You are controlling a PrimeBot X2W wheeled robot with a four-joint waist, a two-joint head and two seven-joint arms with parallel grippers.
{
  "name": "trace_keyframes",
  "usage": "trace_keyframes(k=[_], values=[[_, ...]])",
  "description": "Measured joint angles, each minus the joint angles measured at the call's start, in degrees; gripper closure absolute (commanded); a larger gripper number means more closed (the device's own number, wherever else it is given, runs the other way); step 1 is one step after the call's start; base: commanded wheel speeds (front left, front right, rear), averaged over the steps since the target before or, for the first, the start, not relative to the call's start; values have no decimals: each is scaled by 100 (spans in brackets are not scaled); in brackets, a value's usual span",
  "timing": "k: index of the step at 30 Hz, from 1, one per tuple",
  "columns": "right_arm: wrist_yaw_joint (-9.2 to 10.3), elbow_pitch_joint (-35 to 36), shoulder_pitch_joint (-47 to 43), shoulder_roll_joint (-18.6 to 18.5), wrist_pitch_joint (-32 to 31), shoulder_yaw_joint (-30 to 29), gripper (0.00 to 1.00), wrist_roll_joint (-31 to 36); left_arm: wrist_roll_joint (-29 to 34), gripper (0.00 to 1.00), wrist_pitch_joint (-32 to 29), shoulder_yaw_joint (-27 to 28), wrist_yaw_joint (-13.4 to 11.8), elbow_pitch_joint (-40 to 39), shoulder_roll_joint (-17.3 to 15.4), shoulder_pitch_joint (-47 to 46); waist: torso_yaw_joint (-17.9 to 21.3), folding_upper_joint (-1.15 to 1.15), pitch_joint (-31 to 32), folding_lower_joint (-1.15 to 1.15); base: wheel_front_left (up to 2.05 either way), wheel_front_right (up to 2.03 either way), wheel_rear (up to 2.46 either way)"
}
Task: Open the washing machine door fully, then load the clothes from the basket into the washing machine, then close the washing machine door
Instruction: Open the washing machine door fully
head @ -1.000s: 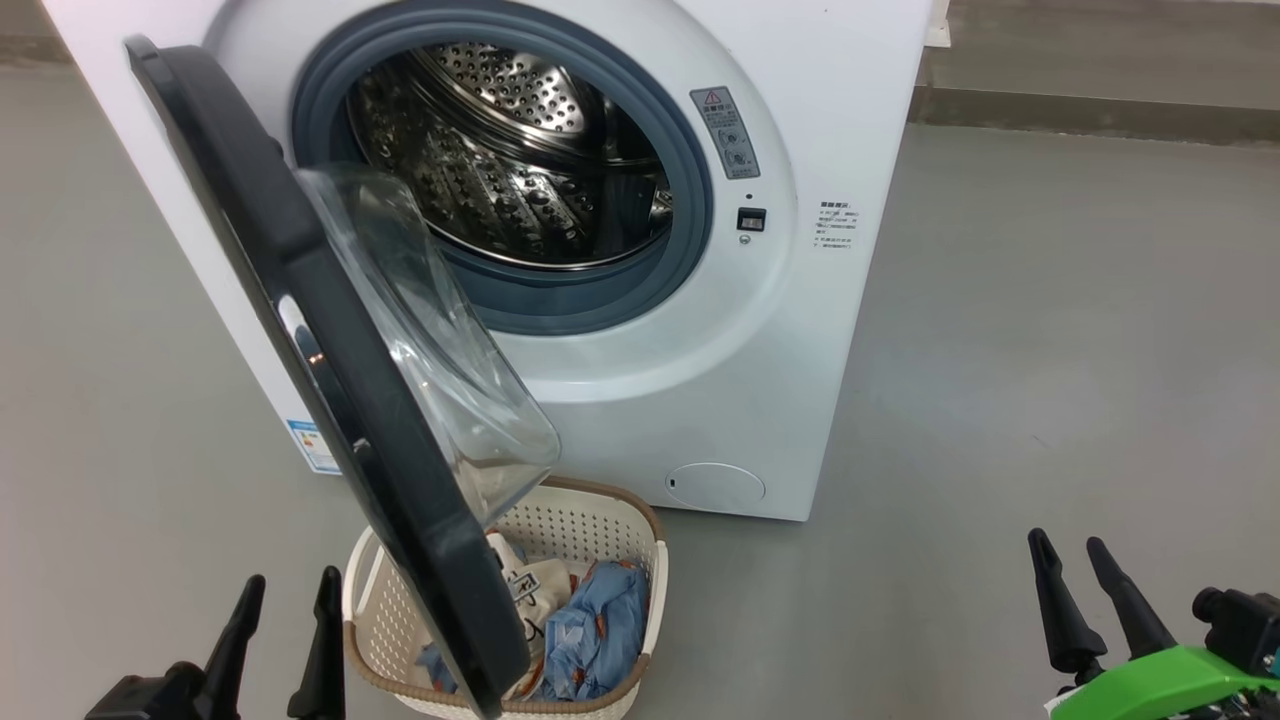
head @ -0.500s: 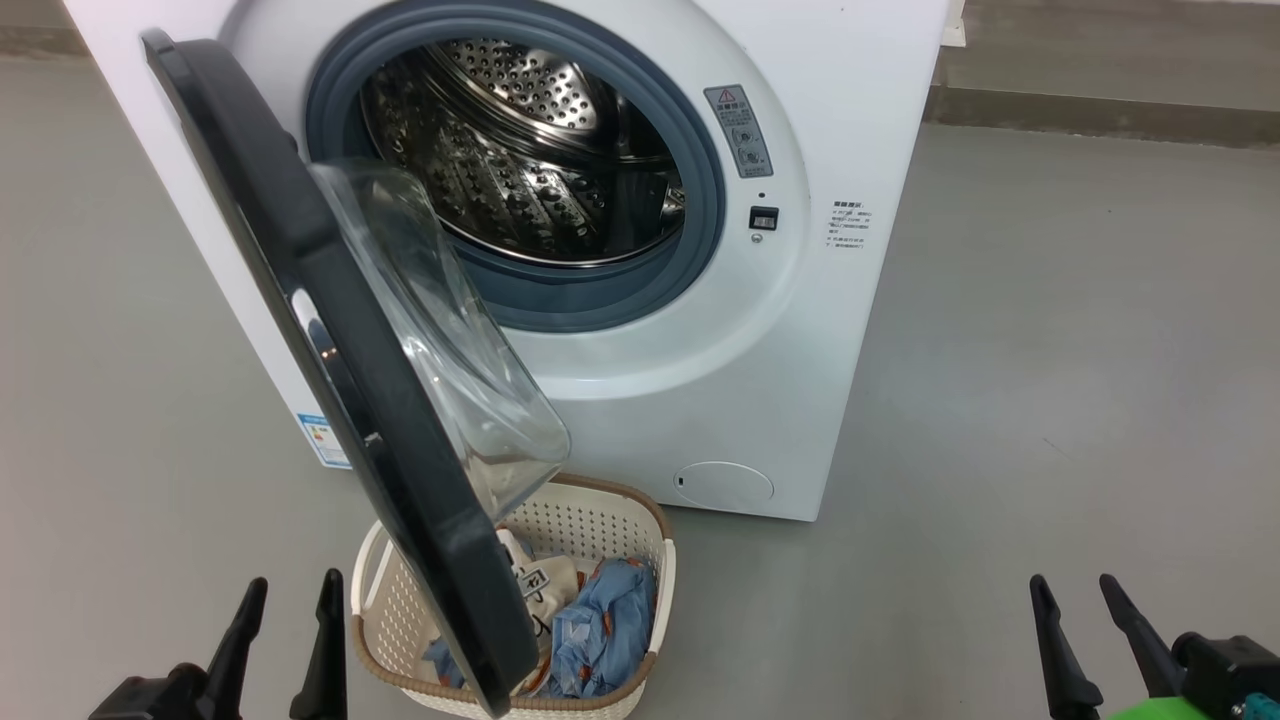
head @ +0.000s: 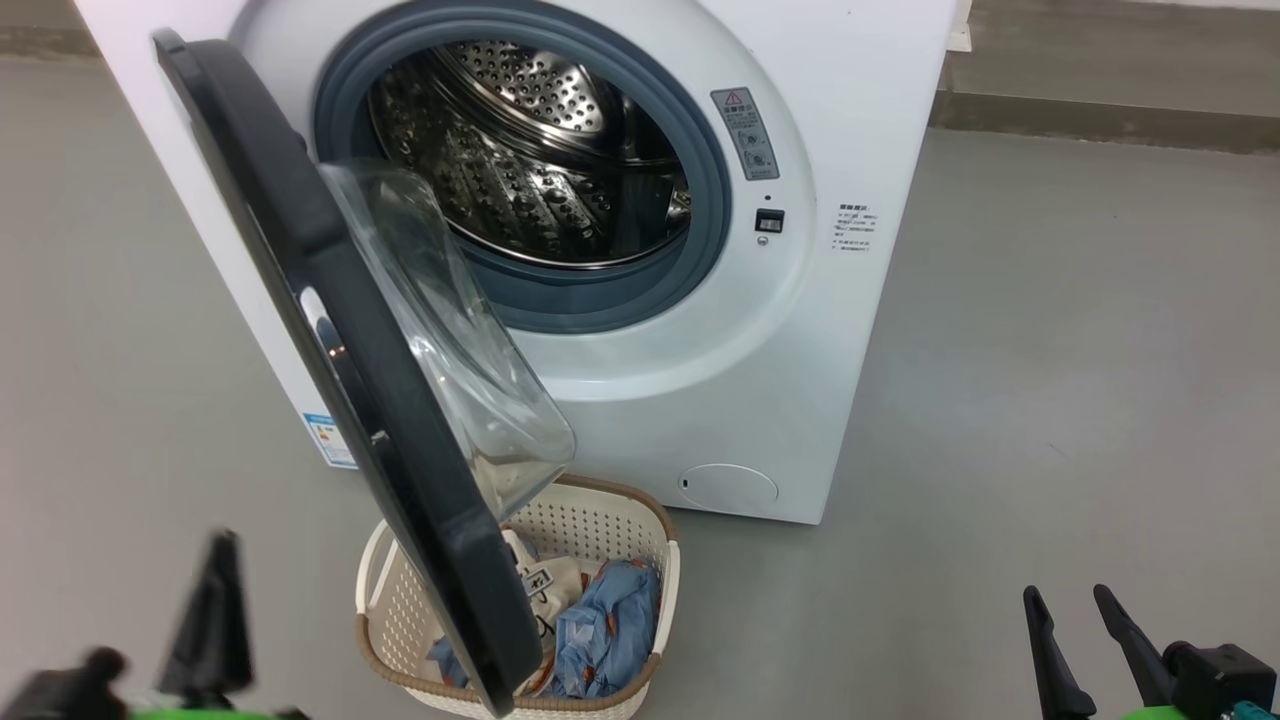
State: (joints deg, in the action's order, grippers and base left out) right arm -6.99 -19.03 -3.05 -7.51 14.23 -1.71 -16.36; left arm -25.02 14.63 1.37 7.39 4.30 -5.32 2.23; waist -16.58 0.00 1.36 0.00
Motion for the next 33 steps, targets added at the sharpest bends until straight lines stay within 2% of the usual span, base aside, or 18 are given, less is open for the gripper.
trace_keyframes(k=[3,6,9,13,14,15,16,17,21,25,33], values=[[0,20,-1,0,0,-3,0,79,23,100,1,366,0,-659,119,-93,-33,0,4,0,0,0,0],[0,68,-4,0,0,-18,0,99,304,100,2,415,0,-1550,168,-169,-55,0,7,0,0,0,0],[0,100,-10,1,0,-42,0,130,387,100,8,-15,0,-2432,223,-231,-76,0,0,0,0,0,0],[0,125,-15,5,0,-56,0,146,431,100,-97,-1050,0,-2973,252,-214,-96,0,-28,0,0,0,0],[0,131,-15,7,0,-52,0,160,528,100,-198,-1292,0,-3002,247,-210,-100,0,-40,0,0,0,0],[0,131,-15,7,0,-52,0,160,528,100,-198,-1292,0,-3002,247,-210,-100,0,-40,0,0,0,0],[0,136,-15,16,0,-48,0,170,636,100,-304,-1692,0,-2992,246,-190,-108,0,-67,0,0,0,0],[0,143,-15,18,0,-49,0,170,606,100,-356,-1866,0,-2944,244,-183,-113,0,-81,0,0,0,0],[0,165,-14,18,0,-57,0,171,438,100,-492,-2303,0,-2423,243,-83,-123,0,-144,0,0,0,0],[0,188,-14,18,0,-65,0,230,237,100,-505,-2470,-15,-2018,243,-82,-120,0,-179,0,0,0,0],[0,214,-12,16,0,-67,0,264,-102,100,-456,-2664,-216,-965,245,-112,-102,0,-224,0,0,0,0]])
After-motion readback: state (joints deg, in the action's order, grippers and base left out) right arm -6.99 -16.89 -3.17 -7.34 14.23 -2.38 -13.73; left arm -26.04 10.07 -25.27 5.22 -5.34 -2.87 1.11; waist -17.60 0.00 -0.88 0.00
